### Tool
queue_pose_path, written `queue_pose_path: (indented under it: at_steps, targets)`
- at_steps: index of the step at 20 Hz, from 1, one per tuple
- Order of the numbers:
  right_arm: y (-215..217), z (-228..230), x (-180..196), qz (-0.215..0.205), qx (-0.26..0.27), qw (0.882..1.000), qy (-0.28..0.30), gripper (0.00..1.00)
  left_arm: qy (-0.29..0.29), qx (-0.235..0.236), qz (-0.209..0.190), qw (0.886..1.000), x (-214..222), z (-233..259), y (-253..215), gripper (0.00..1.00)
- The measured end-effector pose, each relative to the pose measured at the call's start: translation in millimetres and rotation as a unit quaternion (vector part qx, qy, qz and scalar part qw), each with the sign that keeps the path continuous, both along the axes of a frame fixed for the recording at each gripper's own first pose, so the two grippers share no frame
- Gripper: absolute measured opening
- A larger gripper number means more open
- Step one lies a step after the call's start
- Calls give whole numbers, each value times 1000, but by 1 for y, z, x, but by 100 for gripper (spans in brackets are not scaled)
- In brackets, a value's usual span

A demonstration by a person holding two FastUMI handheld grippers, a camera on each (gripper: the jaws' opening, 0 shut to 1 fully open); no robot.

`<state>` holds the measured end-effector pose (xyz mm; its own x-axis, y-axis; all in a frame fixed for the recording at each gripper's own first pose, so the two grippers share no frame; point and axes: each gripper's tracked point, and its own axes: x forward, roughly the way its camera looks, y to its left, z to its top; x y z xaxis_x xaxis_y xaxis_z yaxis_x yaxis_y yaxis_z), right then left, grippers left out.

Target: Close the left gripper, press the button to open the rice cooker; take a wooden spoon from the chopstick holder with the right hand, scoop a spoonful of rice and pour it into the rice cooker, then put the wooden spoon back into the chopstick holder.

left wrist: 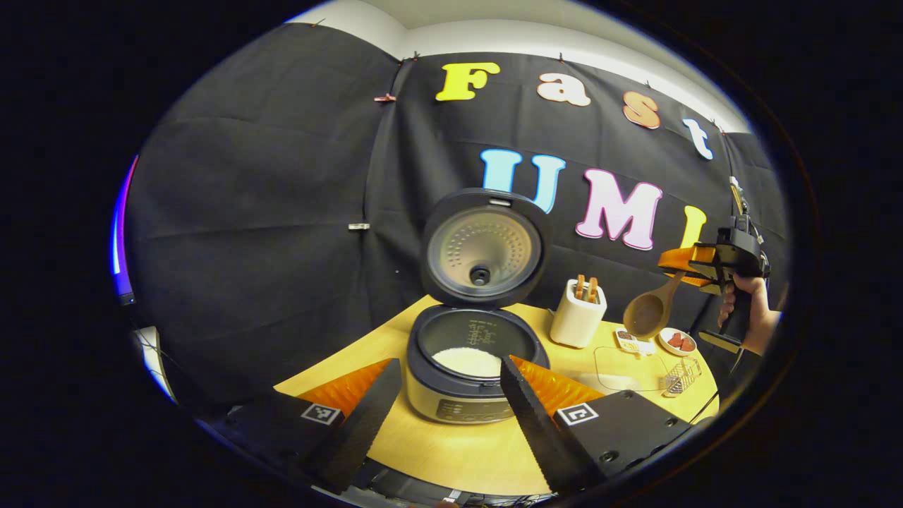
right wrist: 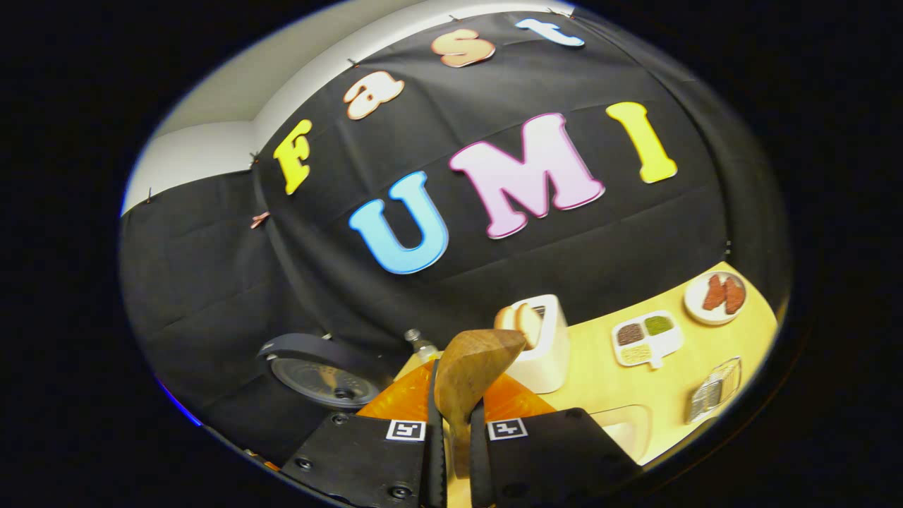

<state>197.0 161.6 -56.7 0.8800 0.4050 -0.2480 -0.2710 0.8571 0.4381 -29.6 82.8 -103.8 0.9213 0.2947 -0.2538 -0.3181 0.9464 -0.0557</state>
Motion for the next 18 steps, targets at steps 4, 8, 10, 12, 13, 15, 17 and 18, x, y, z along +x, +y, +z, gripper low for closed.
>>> queue_pose_path:
  at_steps: [4,8,10,12,13,15,17,18]
  targets:
    - [-116,-13,20,-89,-38,995,-7,17,0,-4,-16,1000,19,1,-30,95]
    - [-218,-32,43,-182,-41,982,2,17,2,-7,-16,1000,37,1,-55,95]
    - [-258,-51,55,-213,-42,976,11,17,4,-1,-14,1000,47,4,-65,95]
    - [-286,-73,61,-234,-51,970,26,17,5,4,-11,1000,56,8,-71,95]
    - [-294,-85,63,-237,-54,969,34,17,6,8,-9,1000,60,9,-74,95]
    - [-304,-115,64,-237,-57,968,56,17,4,19,0,1000,68,15,-76,95]
    - [-308,-137,65,-231,-65,968,71,17,-6,30,11,999,75,26,-75,95]
    - [-307,-146,65,-227,-72,968,77,17,-13,34,17,999,77,32,-73,96]
